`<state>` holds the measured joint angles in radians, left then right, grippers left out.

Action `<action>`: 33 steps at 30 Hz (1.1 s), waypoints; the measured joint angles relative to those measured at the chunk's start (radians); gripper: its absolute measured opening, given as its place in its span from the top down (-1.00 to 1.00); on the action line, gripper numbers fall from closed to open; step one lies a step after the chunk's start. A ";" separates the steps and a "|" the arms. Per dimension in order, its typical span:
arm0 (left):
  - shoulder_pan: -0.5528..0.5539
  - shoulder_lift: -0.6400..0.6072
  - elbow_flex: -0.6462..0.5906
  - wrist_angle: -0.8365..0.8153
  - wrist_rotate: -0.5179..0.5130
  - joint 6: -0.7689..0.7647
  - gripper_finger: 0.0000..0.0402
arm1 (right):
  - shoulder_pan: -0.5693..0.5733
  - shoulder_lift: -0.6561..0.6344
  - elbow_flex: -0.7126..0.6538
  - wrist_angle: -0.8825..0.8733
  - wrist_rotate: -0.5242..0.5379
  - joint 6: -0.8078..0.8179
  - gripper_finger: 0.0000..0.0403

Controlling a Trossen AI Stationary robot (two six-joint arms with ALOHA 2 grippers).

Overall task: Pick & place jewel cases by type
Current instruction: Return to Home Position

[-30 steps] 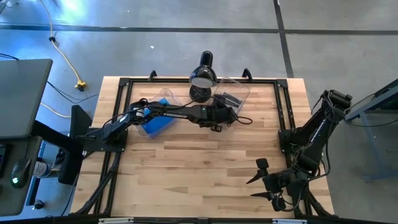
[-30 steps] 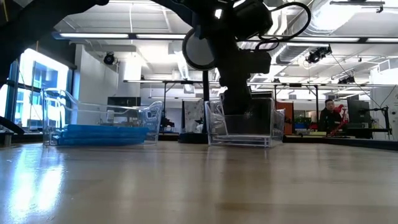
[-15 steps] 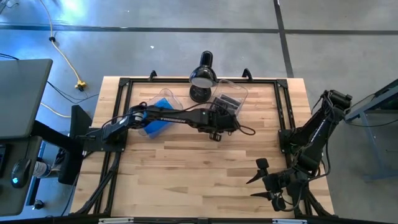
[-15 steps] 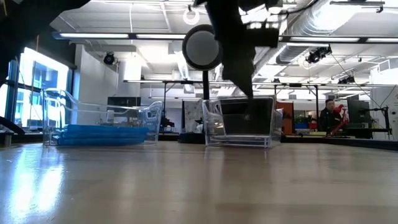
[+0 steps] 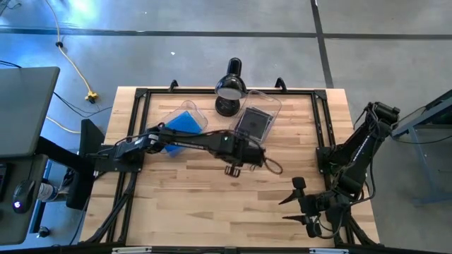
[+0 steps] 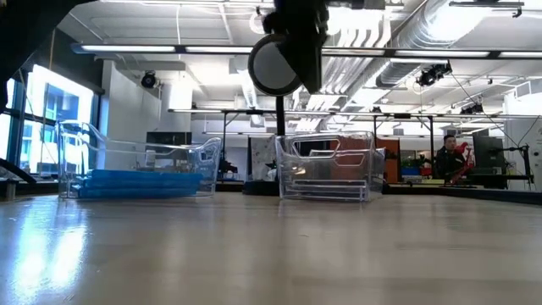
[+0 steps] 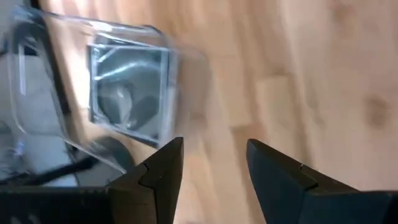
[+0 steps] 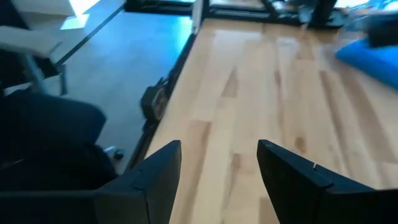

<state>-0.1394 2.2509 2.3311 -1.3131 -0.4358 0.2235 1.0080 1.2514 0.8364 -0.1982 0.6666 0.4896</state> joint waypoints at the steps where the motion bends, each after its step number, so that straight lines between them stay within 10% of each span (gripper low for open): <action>1: -0.015 0.000 0.013 -0.031 0.009 -0.029 0.14 | 0.000 0.000 0.000 0.000 0.018 0.000 -0.03; 16: -0.286 -0.272 0.012 -0.259 0.237 -0.412 0.14 | 0.003 -0.296 0.000 -0.151 0.028 -0.220 -0.03; 25: -0.509 -0.543 -0.102 -0.256 -0.135 -0.476 0.14 | 0.003 -0.571 -0.052 -0.319 0.183 -0.231 -0.03; 33: -0.555 -0.919 -0.636 -0.156 -0.308 -0.776 0.15 | 0.003 -0.802 -0.406 0.026 0.076 -0.280 -0.03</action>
<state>-0.6941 1.3322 1.6949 -1.4686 -0.7435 -0.5528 1.0111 0.4496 0.4307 -0.1717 0.7423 0.2094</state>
